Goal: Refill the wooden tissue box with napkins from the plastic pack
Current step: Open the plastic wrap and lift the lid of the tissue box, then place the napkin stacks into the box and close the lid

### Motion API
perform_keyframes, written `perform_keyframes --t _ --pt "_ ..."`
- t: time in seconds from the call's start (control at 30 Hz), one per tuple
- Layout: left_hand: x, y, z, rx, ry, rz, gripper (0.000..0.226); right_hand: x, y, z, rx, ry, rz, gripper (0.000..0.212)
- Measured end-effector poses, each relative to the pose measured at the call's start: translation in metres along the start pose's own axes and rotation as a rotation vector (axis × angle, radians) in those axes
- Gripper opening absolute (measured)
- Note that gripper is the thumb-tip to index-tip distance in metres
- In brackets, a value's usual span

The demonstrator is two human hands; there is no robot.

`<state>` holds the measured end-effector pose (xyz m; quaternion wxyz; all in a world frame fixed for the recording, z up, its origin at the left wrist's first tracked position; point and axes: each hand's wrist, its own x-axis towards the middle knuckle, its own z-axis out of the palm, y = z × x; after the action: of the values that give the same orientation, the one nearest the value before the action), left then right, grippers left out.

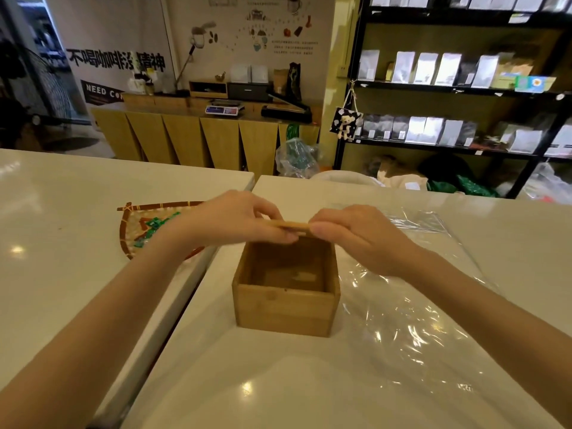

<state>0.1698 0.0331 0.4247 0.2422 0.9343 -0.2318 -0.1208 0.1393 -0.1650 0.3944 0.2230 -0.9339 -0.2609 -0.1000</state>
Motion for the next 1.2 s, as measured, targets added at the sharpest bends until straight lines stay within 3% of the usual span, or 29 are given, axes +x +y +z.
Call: perform_keyframes --t 0.2,0.37,0.47,0.53,0.6,0.7,0.77,0.9,1.03,1.2 --pt "0.029 -0.004 -0.01 -0.319 0.348 0.03 0.024 0.026 0.004 -0.001 0.411 0.198 0.228 0.047" --pt "0.035 -0.015 0.006 -0.549 0.465 0.036 0.014 0.036 0.007 0.005 0.486 0.262 0.354 0.059" --pt "0.034 -0.014 0.01 -0.59 0.495 0.013 0.028 0.036 0.006 0.009 0.515 0.274 0.372 0.057" --pt "0.031 -0.009 0.014 -0.583 0.589 -0.012 0.054 0.032 0.007 0.006 0.531 0.246 0.395 0.052" --pt "0.024 0.004 0.019 -0.475 0.794 0.026 0.069 0.023 0.01 -0.001 0.543 0.231 0.412 0.045" --pt "0.004 0.034 0.033 -0.176 1.037 0.342 0.055 0.0 0.019 -0.014 0.512 0.225 0.444 0.042" --pt "-0.004 0.053 0.052 -0.001 0.973 0.566 0.039 -0.025 0.025 -0.022 0.482 0.205 0.437 0.038" --pt "-0.005 0.072 0.104 0.19 0.553 0.82 0.033 -0.081 0.034 -0.025 0.32 0.194 0.388 0.024" --pt "-0.001 0.071 0.156 0.18 0.208 0.754 0.049 -0.135 0.046 -0.008 0.221 0.209 0.482 0.012" --pt "0.004 0.062 0.181 0.285 0.08 0.634 0.058 -0.178 0.053 0.007 0.176 0.006 0.599 0.046"
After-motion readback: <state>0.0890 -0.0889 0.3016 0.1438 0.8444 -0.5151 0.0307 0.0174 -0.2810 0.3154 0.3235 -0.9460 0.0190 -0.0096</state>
